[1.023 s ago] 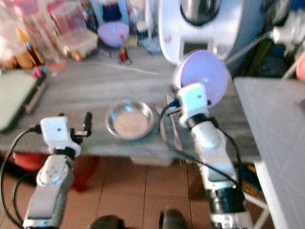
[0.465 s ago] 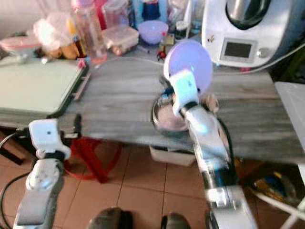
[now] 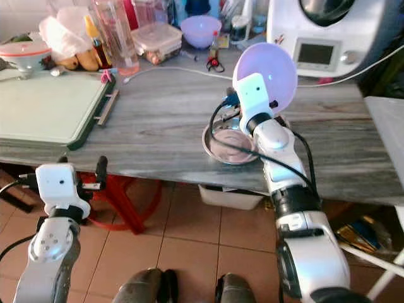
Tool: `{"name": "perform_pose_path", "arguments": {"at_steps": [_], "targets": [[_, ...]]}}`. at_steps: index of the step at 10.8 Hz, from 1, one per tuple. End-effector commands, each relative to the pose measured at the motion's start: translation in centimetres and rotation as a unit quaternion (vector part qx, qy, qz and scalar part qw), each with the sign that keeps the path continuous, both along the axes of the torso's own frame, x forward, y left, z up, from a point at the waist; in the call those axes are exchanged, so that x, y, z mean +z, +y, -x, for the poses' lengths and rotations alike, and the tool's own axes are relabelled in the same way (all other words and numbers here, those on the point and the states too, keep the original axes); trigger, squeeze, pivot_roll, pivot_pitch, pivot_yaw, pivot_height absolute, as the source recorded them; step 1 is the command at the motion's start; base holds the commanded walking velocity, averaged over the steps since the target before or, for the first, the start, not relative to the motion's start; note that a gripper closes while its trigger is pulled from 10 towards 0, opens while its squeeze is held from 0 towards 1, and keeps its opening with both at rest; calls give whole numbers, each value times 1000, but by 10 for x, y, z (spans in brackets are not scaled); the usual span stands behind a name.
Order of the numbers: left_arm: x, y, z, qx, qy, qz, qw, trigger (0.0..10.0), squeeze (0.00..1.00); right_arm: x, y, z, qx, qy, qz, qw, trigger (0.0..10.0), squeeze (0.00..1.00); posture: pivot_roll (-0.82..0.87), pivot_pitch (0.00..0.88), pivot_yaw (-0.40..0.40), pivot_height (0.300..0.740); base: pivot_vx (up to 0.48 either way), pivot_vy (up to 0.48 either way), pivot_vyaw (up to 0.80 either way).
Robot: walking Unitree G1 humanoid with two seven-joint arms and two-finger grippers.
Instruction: Setting the table
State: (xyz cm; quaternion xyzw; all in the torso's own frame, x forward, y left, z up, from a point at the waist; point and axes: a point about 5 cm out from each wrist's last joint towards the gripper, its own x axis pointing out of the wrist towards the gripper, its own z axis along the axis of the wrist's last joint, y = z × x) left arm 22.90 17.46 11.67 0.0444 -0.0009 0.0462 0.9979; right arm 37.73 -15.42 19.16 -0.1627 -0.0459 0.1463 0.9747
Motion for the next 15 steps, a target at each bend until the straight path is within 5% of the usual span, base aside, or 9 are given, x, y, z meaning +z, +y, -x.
{"name": "perform_pose_path", "arguments": {"at_steps": [1,12,13,14,15], "targets": [[3,3,4,-3,3,-7,1000,10000,0,9,-6,-6,-16,-13,-3,1000,10000,0,54,179,70,740,0,0,0],[6,4,11,-15,23,-11,1000,10000,0,7,1,-16,46,23,2,999,10000,0,80,186,86,740,0,0,0],[6,3,10,-16,23,-10,1000,10000,0,7,0,-16,48,26,4,998,10000,871,80,184,85,740,0,0,0],[6,2,10,-17,24,-9,1000,10000,0,6,-1,-16,52,30,9,998,10000,1000,76,181,85,740,0,0,0],[5,1,9,-20,26,-8,999,10000,0,5,-3,-15,53,37,22,998,10000,1000,74,180,84,740,0,0,0]]}}
